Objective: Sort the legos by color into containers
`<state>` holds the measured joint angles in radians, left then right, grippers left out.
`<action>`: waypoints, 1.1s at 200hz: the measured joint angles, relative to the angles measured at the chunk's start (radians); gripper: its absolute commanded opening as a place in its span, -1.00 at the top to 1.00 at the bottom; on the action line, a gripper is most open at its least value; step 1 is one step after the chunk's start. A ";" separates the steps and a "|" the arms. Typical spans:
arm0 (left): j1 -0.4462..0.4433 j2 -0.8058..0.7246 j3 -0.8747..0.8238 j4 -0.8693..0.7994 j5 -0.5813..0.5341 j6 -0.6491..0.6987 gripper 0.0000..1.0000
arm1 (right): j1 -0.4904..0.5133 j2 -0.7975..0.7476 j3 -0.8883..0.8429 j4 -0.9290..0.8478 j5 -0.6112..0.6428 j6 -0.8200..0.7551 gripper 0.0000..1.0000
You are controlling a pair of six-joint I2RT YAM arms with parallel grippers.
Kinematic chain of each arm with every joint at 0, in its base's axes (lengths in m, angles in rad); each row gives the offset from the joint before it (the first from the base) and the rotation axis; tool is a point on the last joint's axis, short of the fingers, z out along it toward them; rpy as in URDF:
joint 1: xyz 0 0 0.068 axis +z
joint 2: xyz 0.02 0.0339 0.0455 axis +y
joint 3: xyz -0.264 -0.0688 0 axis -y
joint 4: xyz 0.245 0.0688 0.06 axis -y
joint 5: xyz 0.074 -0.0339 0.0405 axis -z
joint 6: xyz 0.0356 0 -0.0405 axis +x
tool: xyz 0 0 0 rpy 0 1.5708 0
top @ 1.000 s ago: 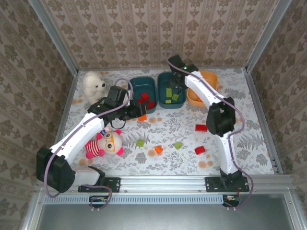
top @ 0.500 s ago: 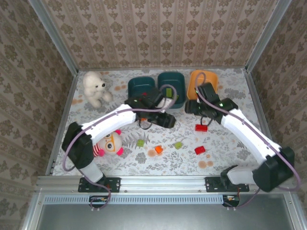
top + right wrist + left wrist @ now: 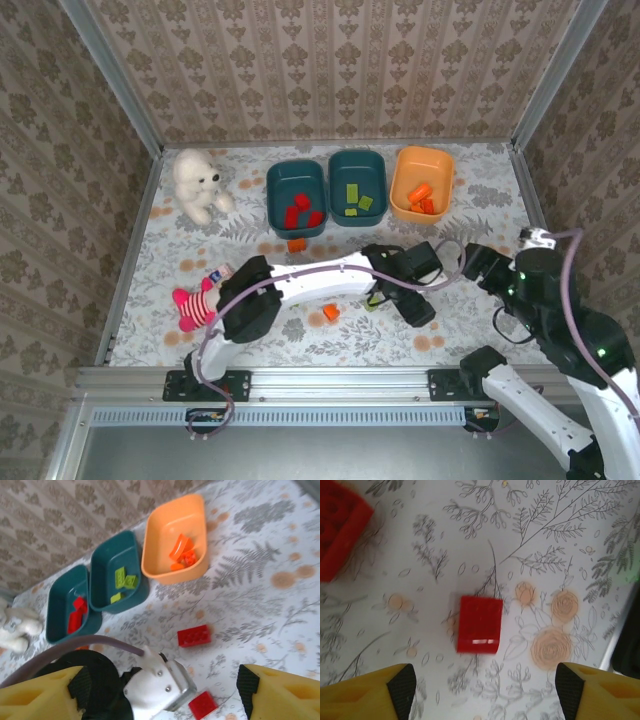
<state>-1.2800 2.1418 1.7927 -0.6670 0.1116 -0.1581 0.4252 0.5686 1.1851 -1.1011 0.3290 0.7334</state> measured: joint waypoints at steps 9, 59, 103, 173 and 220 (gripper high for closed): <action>-0.014 0.040 0.047 -0.008 -0.028 0.007 -0.56 | 0.000 0.003 0.028 -0.019 0.021 0.000 -0.64; -0.043 0.199 0.207 -0.063 -0.147 0.022 -0.57 | -0.002 0.043 0.101 -0.085 0.069 -0.016 -0.67; -0.043 0.254 0.247 -0.117 -0.169 0.031 -0.39 | -0.002 0.053 0.100 -0.097 0.068 -0.022 -0.67; -0.067 0.285 0.281 -0.171 -0.177 0.033 0.43 | -0.002 0.067 0.087 -0.058 0.024 -0.023 -0.66; -0.066 0.284 0.290 -0.184 -0.212 0.031 0.56 | -0.002 0.073 0.087 -0.050 0.010 -0.027 -0.63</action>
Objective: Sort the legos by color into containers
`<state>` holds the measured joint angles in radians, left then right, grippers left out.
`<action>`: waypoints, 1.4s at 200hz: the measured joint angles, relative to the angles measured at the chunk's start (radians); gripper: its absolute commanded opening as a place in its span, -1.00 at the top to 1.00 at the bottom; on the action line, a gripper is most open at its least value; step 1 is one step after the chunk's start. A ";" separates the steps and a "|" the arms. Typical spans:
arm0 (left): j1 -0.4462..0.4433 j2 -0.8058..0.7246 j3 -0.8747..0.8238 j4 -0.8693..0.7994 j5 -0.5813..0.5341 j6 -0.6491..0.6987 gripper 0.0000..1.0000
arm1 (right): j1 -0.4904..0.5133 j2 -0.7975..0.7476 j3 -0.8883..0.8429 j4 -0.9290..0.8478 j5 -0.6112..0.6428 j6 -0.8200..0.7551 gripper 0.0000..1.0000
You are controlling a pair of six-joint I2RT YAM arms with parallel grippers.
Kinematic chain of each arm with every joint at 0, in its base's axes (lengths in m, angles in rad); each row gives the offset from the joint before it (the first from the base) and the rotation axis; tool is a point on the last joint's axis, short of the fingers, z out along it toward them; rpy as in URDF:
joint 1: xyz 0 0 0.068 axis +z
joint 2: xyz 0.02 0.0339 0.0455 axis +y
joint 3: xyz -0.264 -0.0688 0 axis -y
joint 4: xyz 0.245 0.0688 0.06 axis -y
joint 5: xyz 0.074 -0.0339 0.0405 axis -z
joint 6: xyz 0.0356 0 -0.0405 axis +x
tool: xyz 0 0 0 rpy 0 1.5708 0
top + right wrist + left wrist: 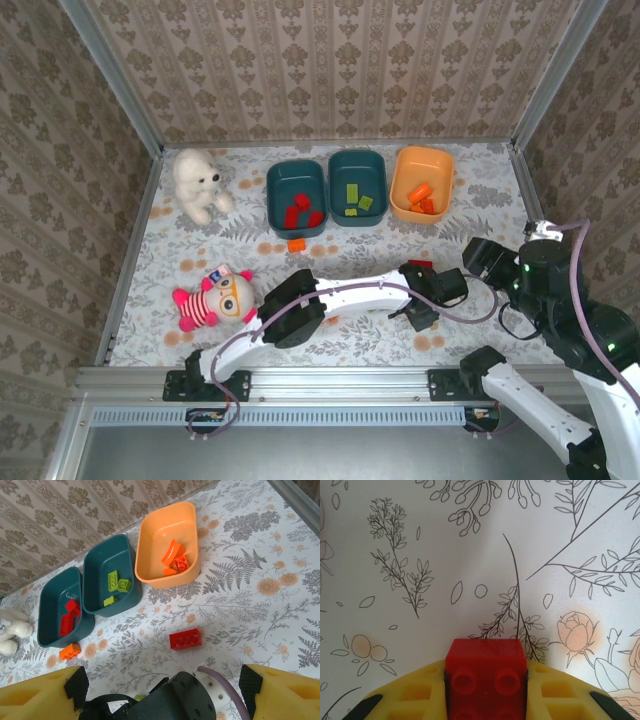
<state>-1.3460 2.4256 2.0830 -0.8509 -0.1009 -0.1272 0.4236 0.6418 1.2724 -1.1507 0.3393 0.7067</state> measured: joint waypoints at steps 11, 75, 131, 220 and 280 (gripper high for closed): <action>0.006 -0.007 -0.008 -0.002 -0.011 -0.009 0.58 | 0.000 0.013 0.004 0.004 -0.011 -0.009 -0.62; 0.306 -0.325 -0.178 0.003 -0.035 -0.109 0.59 | 0.000 0.216 0.119 0.177 -0.092 -0.124 -0.62; 0.662 -0.491 -0.212 0.043 -0.027 -0.124 0.59 | 0.000 0.412 0.126 0.333 -0.248 -0.154 -0.61; 0.919 -0.126 -0.003 0.012 -0.008 -0.247 0.60 | 0.000 0.723 0.138 0.412 -0.484 -0.135 -0.58; 0.941 -0.055 0.070 -0.039 -0.007 -0.327 0.49 | 0.000 0.740 0.140 0.414 -0.528 -0.135 -0.58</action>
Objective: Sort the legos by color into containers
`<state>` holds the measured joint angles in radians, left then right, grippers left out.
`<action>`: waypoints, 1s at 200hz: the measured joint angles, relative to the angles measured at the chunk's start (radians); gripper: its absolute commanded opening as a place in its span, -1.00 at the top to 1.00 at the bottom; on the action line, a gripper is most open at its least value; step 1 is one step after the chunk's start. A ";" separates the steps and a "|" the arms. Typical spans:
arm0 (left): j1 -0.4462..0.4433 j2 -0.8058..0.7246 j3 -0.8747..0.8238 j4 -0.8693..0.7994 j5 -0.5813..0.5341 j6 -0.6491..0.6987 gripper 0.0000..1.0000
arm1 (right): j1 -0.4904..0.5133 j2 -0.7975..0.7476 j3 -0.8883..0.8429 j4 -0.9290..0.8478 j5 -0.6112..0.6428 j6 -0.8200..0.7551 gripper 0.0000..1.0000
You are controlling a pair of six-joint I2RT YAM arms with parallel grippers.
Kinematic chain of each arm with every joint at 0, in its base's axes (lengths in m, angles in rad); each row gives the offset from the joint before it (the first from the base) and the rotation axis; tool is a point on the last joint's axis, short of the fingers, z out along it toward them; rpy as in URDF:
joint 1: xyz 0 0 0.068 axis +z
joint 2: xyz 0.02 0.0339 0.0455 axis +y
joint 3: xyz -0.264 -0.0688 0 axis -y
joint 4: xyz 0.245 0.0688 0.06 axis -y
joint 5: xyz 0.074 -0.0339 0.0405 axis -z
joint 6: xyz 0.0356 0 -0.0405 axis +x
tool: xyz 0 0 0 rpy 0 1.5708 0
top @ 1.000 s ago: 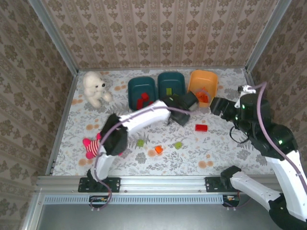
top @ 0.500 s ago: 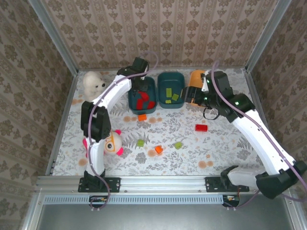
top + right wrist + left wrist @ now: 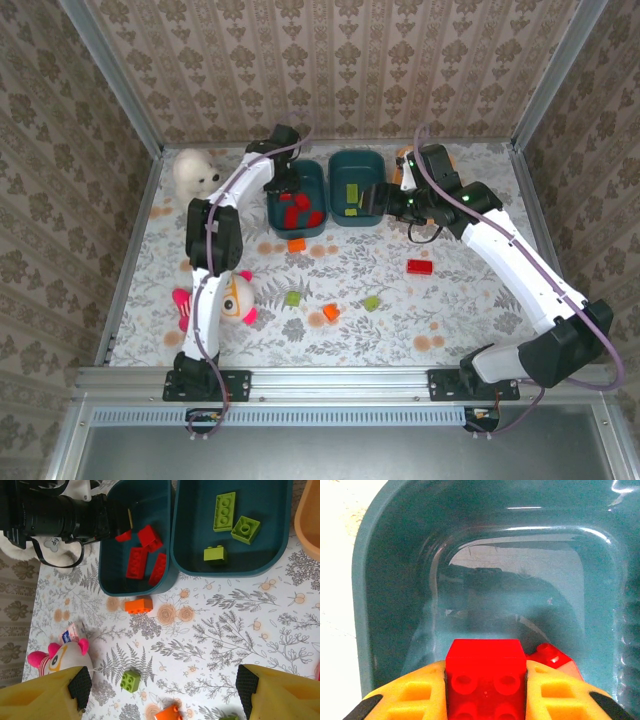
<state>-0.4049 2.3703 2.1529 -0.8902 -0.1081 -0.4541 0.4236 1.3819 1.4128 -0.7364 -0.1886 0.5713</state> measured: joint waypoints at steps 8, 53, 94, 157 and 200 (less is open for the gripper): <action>0.000 0.005 0.003 -0.005 0.005 -0.006 0.43 | 0.000 0.003 0.000 0.001 -0.002 0.000 -0.58; 0.000 0.021 0.003 -0.039 0.043 -0.039 0.03 | 0.000 0.045 0.002 0.000 -0.006 -0.016 -0.58; -0.007 0.016 0.003 -0.047 0.060 -0.045 -0.11 | 0.006 0.048 0.008 -0.007 0.002 -0.062 -0.56; -0.006 -0.231 -0.132 -0.003 0.071 -0.087 -0.32 | 0.201 0.106 -0.011 0.030 0.101 -0.155 -0.75; 0.034 -0.725 -0.640 0.159 0.117 -0.158 -0.38 | 0.372 0.252 -0.156 0.273 0.198 -0.116 -1.00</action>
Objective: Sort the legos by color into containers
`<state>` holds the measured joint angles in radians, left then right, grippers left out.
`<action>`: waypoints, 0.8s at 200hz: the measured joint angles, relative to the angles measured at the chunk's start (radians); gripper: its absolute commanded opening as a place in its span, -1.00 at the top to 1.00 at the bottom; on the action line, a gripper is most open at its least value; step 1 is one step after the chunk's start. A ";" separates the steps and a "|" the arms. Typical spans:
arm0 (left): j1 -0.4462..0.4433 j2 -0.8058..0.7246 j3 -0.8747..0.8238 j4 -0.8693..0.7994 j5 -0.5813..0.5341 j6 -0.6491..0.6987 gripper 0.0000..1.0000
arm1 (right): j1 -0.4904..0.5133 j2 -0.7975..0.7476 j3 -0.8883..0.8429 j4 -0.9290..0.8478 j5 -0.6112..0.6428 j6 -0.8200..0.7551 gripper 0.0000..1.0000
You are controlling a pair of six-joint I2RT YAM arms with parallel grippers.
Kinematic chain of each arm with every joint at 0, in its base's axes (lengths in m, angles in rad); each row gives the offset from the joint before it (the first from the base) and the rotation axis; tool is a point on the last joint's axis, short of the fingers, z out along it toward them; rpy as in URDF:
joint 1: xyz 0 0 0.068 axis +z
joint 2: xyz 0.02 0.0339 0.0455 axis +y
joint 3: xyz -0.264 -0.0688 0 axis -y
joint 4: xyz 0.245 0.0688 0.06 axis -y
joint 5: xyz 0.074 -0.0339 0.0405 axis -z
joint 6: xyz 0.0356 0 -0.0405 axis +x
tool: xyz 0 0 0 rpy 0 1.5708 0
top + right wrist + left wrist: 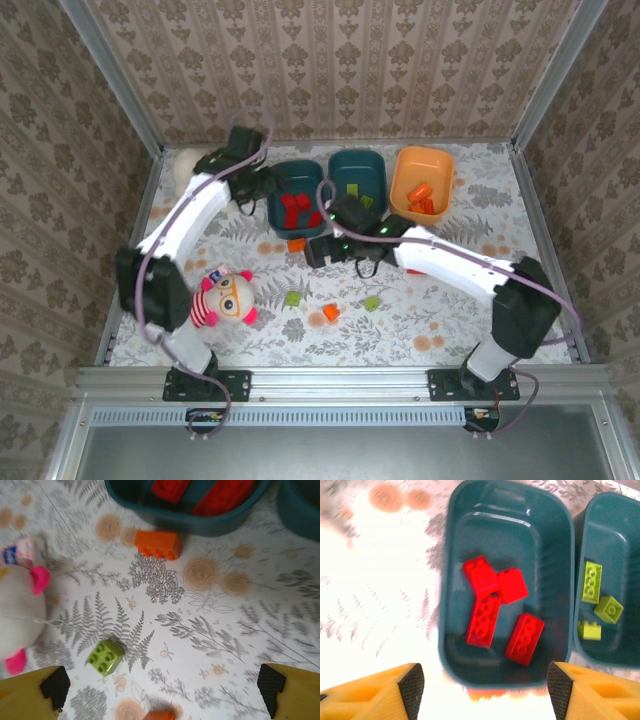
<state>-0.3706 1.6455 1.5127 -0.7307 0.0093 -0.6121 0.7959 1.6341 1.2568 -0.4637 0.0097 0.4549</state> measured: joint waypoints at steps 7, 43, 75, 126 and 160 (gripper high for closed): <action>0.012 -0.071 -0.080 0.020 0.006 -0.010 -0.38 | 0.021 0.037 -0.008 0.040 0.023 0.008 -1.00; 0.064 -0.347 -0.422 0.042 0.023 -0.048 -0.39 | 0.099 0.236 0.041 0.192 0.126 0.062 -1.00; 0.095 -0.515 -0.574 0.019 0.037 -0.070 -0.40 | 0.131 0.385 0.154 0.245 0.229 0.098 -1.00; 0.138 -0.642 -0.598 -0.018 0.059 -0.073 -0.39 | 0.130 0.532 0.279 0.247 0.336 0.123 -0.97; 0.161 -0.660 -0.598 -0.052 0.067 -0.071 -0.38 | 0.127 0.592 0.309 0.229 0.366 0.136 -0.82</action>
<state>-0.2100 0.9859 0.9146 -0.7830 0.0765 -0.6827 0.9230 2.2265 1.5654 -0.2352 0.3759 0.5907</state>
